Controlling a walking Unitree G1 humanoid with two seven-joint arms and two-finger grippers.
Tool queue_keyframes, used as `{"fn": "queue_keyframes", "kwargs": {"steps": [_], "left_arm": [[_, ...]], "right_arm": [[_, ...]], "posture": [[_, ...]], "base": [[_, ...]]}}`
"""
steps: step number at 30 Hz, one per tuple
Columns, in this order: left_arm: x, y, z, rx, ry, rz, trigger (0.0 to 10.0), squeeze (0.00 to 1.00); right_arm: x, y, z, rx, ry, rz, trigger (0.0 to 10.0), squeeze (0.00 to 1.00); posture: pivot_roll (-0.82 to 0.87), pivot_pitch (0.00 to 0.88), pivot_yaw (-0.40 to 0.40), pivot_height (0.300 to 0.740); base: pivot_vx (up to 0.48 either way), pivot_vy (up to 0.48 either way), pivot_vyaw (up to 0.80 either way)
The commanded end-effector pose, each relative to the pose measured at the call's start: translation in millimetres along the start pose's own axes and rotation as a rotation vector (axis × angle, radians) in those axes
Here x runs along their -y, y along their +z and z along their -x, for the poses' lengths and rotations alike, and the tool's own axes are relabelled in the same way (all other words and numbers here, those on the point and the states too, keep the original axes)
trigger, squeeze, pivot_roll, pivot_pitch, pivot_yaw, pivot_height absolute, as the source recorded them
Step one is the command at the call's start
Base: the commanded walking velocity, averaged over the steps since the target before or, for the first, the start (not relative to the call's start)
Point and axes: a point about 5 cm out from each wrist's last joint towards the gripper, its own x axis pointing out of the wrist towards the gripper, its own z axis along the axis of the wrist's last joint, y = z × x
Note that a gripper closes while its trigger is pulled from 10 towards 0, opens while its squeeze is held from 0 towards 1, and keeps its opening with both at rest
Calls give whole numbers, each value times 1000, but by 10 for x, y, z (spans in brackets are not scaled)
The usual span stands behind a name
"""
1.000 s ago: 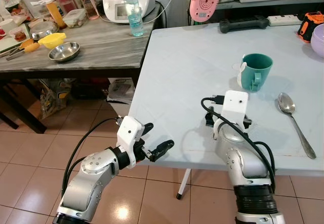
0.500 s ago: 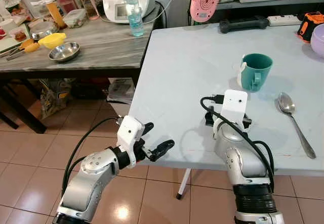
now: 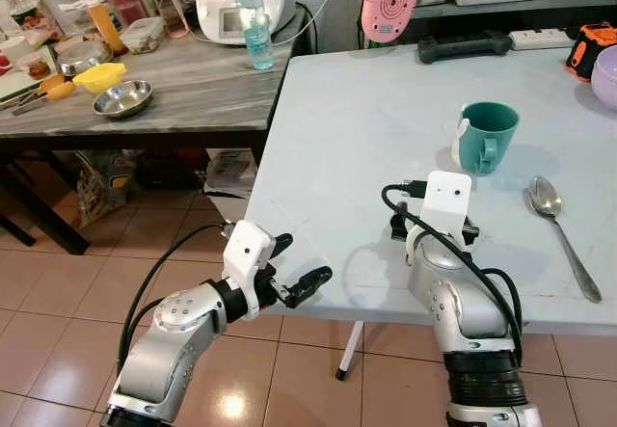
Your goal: Setting the table
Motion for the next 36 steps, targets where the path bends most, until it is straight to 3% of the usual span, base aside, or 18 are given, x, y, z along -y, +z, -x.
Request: {"fn": "queue_keyframes", "kwargs": {"steps": [1, 5, 27, 28, 29, 36], "left_arm": [[-16, -31, 54, -23, -3, -3, 10000, 0], [-20, -51, 62, -28, -5, -1, 10000, 0], [-9, 25, 51, -21, -10, -10, 10000, 0], [-15, 34, 50, -21, -10, -10, 10000, 0], [-18, 38, 52, -21, -10, -10, 10000, 0], [-7, 53, 72, -24, -9, -8, 10000, 0]], "right_arm": [[-7, -228, 15, -79, -3, 2, 10000, 0], [28, -330, 20, -105, -13, 9, 10000, 0], [240, -319, -68, -12, -93, 82, 9725, 0], [246, -342, -74, -25, -94, 65, 3647, 0], [243, -353, -73, -29, -93, 58, 0, 0], [221, -387, -76, -28, -92, 4, 0, 0]], "posture": [[-127, 77, 154, 740], [-127, 76, 154, 740], [-122, 66, 154, 740], [-121, 66, 155, 740], [-120, 67, 155, 740], [-120, 74, 157, 740]], "base": [[0, 0, 0], [0, 0, 0], [0, 0, 0], [0, 0, 0], [0, 0, 0], [0, 0, 0]]}}
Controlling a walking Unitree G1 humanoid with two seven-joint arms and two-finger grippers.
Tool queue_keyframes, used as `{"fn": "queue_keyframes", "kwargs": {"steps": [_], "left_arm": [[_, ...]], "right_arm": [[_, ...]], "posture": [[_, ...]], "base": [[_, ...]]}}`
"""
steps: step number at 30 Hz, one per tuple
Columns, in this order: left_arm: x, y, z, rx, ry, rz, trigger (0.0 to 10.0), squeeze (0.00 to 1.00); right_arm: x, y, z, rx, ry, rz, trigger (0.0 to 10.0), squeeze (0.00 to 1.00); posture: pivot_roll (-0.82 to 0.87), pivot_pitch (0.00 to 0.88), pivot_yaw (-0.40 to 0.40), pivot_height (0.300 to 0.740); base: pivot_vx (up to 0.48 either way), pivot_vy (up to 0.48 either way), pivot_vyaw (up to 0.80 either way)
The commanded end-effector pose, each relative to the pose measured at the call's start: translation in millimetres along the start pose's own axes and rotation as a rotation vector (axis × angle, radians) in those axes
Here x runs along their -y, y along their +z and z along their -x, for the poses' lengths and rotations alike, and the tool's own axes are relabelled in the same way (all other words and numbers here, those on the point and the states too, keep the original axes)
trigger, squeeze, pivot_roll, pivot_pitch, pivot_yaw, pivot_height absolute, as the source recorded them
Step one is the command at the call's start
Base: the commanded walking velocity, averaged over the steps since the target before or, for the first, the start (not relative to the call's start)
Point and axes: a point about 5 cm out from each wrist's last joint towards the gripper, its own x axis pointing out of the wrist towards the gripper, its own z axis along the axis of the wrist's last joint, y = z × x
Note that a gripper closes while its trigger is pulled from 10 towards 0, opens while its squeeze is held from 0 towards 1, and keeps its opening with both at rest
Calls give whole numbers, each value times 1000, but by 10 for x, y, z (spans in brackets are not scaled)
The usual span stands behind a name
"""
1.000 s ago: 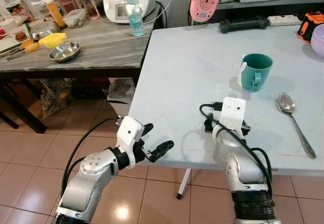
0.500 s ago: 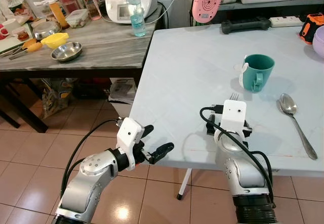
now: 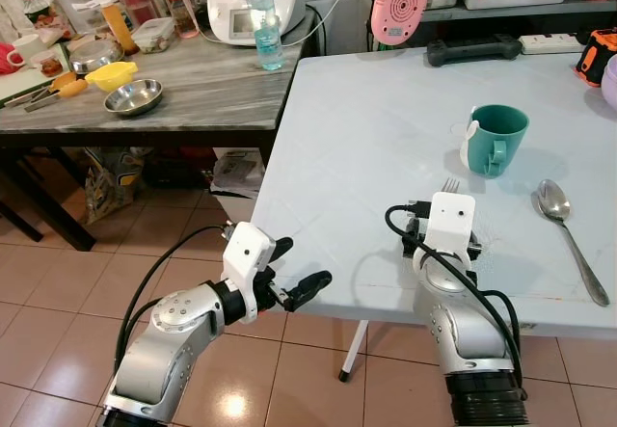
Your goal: Setting the table
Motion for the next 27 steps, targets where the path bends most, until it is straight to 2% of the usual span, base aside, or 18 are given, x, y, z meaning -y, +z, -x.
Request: {"fn": "queue_keyframes", "kwargs": {"steps": [1, 11, 27], "left_arm": [[-26, 26, 47, -3, 12, -10, 10000, 0], [4, -63, 62, -18, 9, -3, 10000, 0], [0, -44, 77, -6, -10, 17, 10000, 0]], "right_arm": [[49, -128, -22, -58, -25, -8, 0, 0], [154, -132, -99, -63, -67, -37, 0, 0], [134, -153, -142, -75, -64, -36, 0, 0]], "posture": [[-120, 74, 157, 740], [-117, 80, 162, 740], [-118, 78, 159, 740]], "base": [[0, 0, 0], [0, 0, 0], [0, 0, 0]]}}
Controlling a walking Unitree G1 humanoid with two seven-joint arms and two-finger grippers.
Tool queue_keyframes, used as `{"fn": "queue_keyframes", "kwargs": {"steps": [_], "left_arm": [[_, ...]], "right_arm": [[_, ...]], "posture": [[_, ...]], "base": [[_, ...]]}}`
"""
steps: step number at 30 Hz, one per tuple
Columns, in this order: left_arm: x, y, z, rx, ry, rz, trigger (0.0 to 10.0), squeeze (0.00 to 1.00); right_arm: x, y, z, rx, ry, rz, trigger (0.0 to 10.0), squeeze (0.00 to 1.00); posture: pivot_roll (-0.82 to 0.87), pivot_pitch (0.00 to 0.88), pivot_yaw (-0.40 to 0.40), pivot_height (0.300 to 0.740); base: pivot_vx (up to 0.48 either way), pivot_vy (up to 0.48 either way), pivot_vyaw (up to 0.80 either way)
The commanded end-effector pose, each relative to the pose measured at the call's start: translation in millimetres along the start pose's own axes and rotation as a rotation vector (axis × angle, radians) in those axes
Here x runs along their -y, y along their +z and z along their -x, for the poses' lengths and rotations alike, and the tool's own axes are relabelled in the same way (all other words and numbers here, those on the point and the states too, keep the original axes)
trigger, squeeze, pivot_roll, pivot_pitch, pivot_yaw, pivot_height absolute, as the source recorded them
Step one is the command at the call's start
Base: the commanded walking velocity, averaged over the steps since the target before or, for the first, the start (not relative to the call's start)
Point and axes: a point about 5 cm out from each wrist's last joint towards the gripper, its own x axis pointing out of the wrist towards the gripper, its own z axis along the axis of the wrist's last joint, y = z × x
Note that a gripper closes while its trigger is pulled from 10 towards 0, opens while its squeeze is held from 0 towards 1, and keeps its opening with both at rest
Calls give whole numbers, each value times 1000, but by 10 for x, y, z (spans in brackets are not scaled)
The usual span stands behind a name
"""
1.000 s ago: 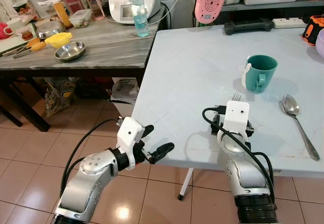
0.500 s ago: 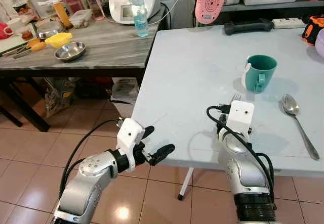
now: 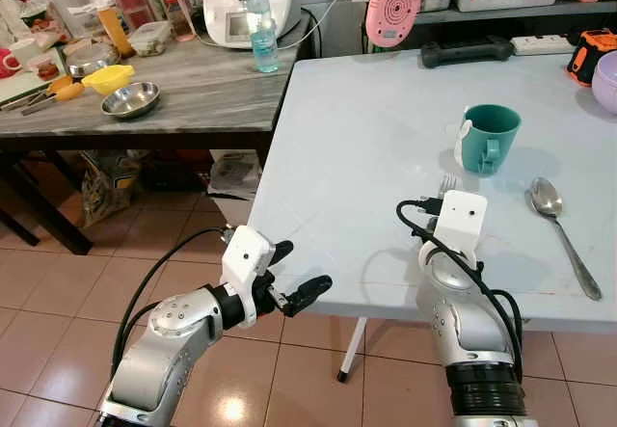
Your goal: Setting the table
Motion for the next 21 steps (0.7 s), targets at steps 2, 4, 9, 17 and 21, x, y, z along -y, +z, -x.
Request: {"fn": "queue_keyframes", "kwargs": {"steps": [2, 4, 9, 17, 21], "left_arm": [[-33, -19, 33, -1, -5, 20, 10000, 0], [-44, -30, 26, 5, -6, 32, 10000, 0], [-68, -5, 11, 53, -10, 124, 10000, 0], [-98, 33, 11, 61, -18, 131, 10000, 0], [-99, 24, 10, 55, -23, 123, 10000, 0]], "right_arm": [[66, -164, -46, -83, -27, 11, 0, 0], [67, -169, -47, -85, -27, 12, 0, 0], [71, -189, -49, -91, -28, 14, 0, 0], [65, -190, -58, -92, -27, 17, 0, 0], [62, -200, -57, -94, -28, 17, 0, 0]], "posture": [[-121, 77, 160, 740], [-121, 77, 161, 740], [-123, 76, 158, 740], [-122, 72, 158, 740], [-121, 69, 159, 740]], "base": [[0, 0, 0], [0, 0, 0], [0, 0, 0], [0, 0, 0], [0, 0, 0]]}}
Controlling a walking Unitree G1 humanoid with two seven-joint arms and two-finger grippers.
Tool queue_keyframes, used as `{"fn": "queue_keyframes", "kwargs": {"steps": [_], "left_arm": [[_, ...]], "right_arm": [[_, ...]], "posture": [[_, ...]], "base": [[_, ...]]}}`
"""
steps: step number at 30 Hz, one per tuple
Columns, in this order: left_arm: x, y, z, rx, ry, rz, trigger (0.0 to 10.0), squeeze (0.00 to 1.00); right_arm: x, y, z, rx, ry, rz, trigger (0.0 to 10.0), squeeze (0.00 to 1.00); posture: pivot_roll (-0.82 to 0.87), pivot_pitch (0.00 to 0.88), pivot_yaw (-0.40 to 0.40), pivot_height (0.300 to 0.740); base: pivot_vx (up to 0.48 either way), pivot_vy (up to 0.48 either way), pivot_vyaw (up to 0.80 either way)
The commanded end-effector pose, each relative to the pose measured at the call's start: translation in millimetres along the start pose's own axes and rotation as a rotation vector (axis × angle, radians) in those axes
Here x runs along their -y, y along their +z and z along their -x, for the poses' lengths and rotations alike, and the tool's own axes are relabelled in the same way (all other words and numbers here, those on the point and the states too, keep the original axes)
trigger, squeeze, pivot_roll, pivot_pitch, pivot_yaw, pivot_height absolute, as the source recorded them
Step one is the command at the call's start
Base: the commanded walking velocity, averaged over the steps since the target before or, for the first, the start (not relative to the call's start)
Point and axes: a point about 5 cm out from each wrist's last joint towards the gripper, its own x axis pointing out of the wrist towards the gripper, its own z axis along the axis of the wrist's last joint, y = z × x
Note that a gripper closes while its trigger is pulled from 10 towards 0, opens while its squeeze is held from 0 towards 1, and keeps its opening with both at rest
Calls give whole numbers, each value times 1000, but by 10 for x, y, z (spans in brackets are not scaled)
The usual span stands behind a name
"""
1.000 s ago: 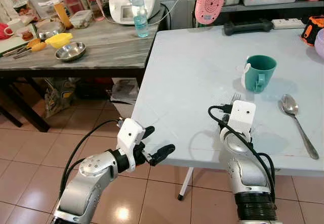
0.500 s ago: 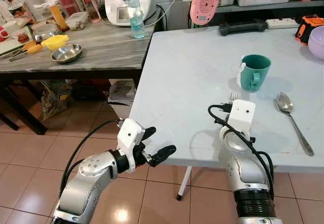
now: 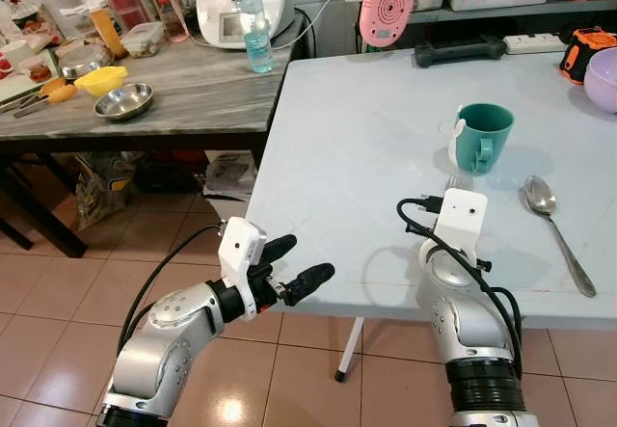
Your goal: Setting the table
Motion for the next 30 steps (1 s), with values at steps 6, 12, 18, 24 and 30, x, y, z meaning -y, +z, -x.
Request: {"fn": "queue_keyframes", "kwargs": {"steps": [6, 12, 18, 24, 30], "left_arm": [[-75, 1, 25, -10, 24, -10, 10000, 0], [-185, 43, 42, 35, 132, -48, 10000, 0], [-261, 94, 46, 95, 235, -73, 10000, 0], [-280, 140, 17, 135, 285, -87, 10000, 0], [-373, 259, 5, 188, 396, -127, 10000, 0]], "right_arm": [[33, -178, -15, -72, -2, 28, 0, 0], [-113, 5, 72, 28, 106, 37, 0, 0], [-259, 186, 238, 175, 253, 87, 0, 0], [-269, 275, 323, 241, 321, 100, 0, 0], [-202, 398, 402, 313, 360, 87, 10000, 0]], "posture": [[-117, 59, 152, 740], [-115, 50, 140, 740], [-122, 38, 123, 740], [-133, 36, 116, 740], [-141, 32, 111, 740]], "base": [[0, 0, 0], [0, 0, 0], [0, 0, 0], [0, 0, 0], [0, 0, 0]]}}
